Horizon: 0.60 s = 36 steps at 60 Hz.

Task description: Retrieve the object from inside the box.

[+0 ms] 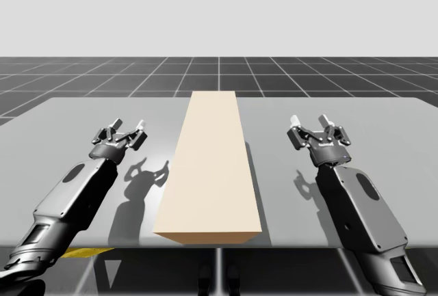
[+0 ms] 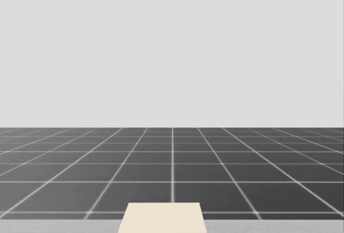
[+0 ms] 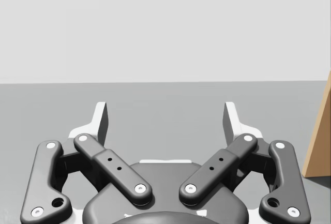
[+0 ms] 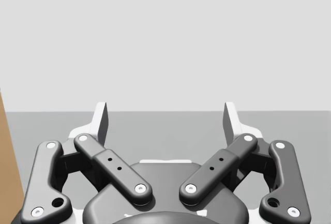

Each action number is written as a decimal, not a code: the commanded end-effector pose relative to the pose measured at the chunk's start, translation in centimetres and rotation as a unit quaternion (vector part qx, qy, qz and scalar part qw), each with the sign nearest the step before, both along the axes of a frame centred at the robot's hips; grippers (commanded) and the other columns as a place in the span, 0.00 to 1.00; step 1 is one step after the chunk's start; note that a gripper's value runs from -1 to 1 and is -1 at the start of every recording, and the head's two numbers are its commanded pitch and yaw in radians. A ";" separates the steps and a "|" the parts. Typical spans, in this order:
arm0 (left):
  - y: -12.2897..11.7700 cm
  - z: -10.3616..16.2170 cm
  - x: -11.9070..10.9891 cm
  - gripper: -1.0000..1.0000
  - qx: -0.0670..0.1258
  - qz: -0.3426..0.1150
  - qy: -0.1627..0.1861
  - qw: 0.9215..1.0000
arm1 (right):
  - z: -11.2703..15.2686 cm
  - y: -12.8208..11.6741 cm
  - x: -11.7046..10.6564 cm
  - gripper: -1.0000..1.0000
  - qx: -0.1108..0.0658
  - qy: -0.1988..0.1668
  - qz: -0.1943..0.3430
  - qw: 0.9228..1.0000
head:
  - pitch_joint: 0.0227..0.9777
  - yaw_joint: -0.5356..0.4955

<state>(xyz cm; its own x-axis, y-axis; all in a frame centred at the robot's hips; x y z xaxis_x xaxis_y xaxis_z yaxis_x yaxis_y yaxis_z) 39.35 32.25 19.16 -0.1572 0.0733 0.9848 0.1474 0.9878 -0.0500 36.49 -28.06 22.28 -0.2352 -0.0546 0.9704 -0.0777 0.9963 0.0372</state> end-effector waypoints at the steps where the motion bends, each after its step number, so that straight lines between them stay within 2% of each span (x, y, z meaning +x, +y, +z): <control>1: 0.1 -0.1 0.1 0.00 0.000 -0.001 0.000 1.000 | -0.2 0.1 0.0 0.00 0.002 0.003 -0.009 1.000 | 0.03 0.52; 4: 0.1 -0.1 0.1 0.00 0.000 0.000 0.001 1.000 | -0.2 0.2 0.0 0.00 -0.004 0.005 0.003 1.000 | 0.03 0.52; 6: 0.1 -0.2 0.2 0.00 -0.001 0.000 0.002 1.000 | -0.2 0.3 0.1 0.00 -0.002 0.005 0.005 1.000 | 0.03 0.52; 8: 0.2 -0.4 0.3 0.00 0.001 -0.018 0.019 1.000 | -0.3 0.3 0.2 0.00 -0.008 0.010 0.010 1.000 | 0.03 0.52; 9: 0.1 -0.6 0.3 0.00 0.006 -0.033 0.033 0.999 | -0.4 0.2 0.2 0.00 -0.009 0.018 0.020 1.000 | 0.03 0.52; 12: 0.0 -1.0 0.5 0.00 0.017 -0.046 0.047 0.998 | -0.6 0.1 0.3 0.00 -0.010 0.032 0.030 0.999 | 0.03 0.52; 14: -0.2 -1.5 0.6 0.00 0.028 -0.067 0.068 0.995 | -0.9 0.1 0.4 0.00 -0.022 0.040 0.036 0.998 | 0.03 0.52; 16: -0.4 -1.8 0.6 0.00 0.039 -0.068 0.069 0.995 | -1.1 0.2 0.5 0.00 -0.027 0.040 0.036 0.998 | 0.03 0.52; 17: -0.7 -2.1 0.6 0.00 0.046 -0.082 0.080 0.992 | -1.4 0.2 0.6 0.00 -0.032 0.044 0.044 0.998 | 0.03 0.52; 18: -0.8 -2.2 0.6 0.00 0.047 -0.089 0.085 0.991 | -1.5 0.2 0.6 0.00 -0.028 0.046 0.048 0.997 | 0.03 0.52; 19: -1.2 -2.4 0.4 0.00 0.057 -0.106 0.095 0.988 | -1.7 0.3 0.6 0.00 -0.023 0.050 0.052 0.997 | 0.04 0.52; 22: -1.8 -2.7 0.2 0.00 0.076 -0.125 0.097 0.984 | -2.0 0.4 0.6 0.00 -0.033 0.047 0.063 0.996 | 0.04 0.52; 23: -2.3 -2.9 -0.2 0.00 0.088 -0.152 0.103 0.979 | -2.1 0.4 0.6 0.00 -0.037 0.046 0.076 0.995 | 0.04 0.52; 25: -2.7 -3.0 -0.5 0.00 0.100 -0.167 0.101 0.976 | -2.2 0.5 0.5 0.00 -0.037 0.046 0.086 0.995 | 0.04 0.51; 26: -3.2 -3.1 -0.9 0.00 0.114 -0.192 0.100 0.970 | -2.3 0.6 0.4 0.00 -0.042 0.044 0.101 0.993 | 0.04 0.51; 27: -3.4 -3.2 -1.1 0.00 0.118 -0.202 0.101 0.967 | -2.3 0.7 0.3 0.00 -0.044 0.043 0.107 0.992 | 0.04 0.51; 29: -4.2 -3.4 -1.8 0.00 0.142 -0.232 0.093 0.958 | -2.5 0.9 0.0 0.00 -0.051 0.041 0.132 0.989 | 0.04 0.51; 30: -4.4 -3.4 -1.9 0.00 0.146 -0.239 0.093 0.955 | -2.5 0.9 0.0 0.00 -0.052 0.038 0.136 0.989 | 0.04 0.51; 32: -5.3 -3.7 -2.7 0.00 0.165 -0.267 0.092 0.945 | -2.6 1.2 -0.2 0.00 -0.061 0.031 0.152 0.986 | 0.04 0.51; 33: -5.7 -3.8 -3.0 0.00 0.176 -0.277 0.088 0.941 | -2.6 1.3 -0.4 0.00 -0.060 0.027 0.159 0.985 | 0.04 0.51; 35: -6.3 -3.9 -3.5 0.00 0.183 -0.295 0.089 0.933 | -2.7 1.6 -0.6 0.00 -0.060 0.020 0.172 0.983 | 0.04 0.51; 36: -6.7 -4.0 -3.9 0.00 0.189 -0.307 0.088 0.929 | -2.8 1.8 -0.7 0.00 -0.070 0.014 0.175 0.982 | 0.04 0.51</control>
<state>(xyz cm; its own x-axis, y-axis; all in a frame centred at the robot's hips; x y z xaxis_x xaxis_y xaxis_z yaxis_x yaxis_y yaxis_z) 38.00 29.21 16.93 -0.0084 -0.1632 0.9866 0.5559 0.8193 0.1403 36.58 -27.75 20.22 -0.1691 -0.0067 0.9856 -0.3129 0.9486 -0.0472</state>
